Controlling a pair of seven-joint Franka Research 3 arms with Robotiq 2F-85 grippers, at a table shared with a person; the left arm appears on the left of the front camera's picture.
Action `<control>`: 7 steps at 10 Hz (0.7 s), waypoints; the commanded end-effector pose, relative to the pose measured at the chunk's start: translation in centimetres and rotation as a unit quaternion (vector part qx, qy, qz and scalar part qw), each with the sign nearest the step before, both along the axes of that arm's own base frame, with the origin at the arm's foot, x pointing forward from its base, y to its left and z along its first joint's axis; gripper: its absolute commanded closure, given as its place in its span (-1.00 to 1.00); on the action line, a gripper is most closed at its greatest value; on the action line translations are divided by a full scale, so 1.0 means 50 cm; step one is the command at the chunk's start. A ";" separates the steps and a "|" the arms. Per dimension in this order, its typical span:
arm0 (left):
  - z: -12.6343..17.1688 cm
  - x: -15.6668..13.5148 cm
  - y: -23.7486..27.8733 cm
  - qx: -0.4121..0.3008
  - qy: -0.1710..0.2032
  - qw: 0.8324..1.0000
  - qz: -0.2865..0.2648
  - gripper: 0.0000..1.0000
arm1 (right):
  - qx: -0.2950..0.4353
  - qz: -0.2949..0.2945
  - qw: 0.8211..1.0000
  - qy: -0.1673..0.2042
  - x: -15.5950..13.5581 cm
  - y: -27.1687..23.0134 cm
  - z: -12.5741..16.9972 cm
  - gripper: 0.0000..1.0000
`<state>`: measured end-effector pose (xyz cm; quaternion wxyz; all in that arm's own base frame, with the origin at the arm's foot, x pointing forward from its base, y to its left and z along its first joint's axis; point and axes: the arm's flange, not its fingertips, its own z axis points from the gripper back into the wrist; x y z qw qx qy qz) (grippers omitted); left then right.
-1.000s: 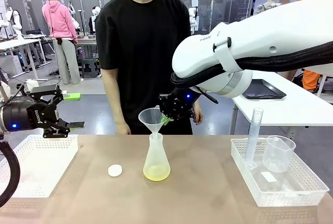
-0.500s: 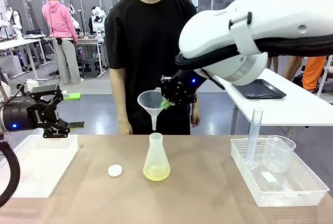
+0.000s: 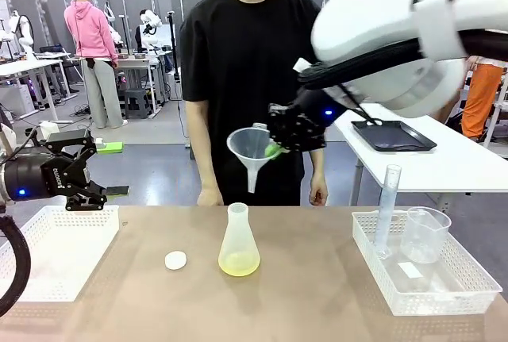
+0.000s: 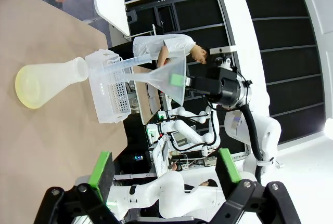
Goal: Prepare the solutions needed for the experiment.
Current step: Once the solution is in the Big flask , pick up the Plastic Funnel and place it back into the right Organizing basket.
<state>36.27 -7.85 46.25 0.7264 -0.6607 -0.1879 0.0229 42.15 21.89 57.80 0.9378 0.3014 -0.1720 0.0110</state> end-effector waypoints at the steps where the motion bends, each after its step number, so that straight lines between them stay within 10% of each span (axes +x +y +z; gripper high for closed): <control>1: 0.002 -0.001 -0.004 -0.011 0.001 1.000 0.001 -1.00 | -0.009 -0.025 1.000 0.015 -0.035 -0.107 -0.015 1.00; 7: 0.002 -0.001 -0.004 -0.011 0.001 1.000 0.001 -1.00 | -0.019 -0.187 0.981 0.042 -0.118 -0.349 -0.118 1.00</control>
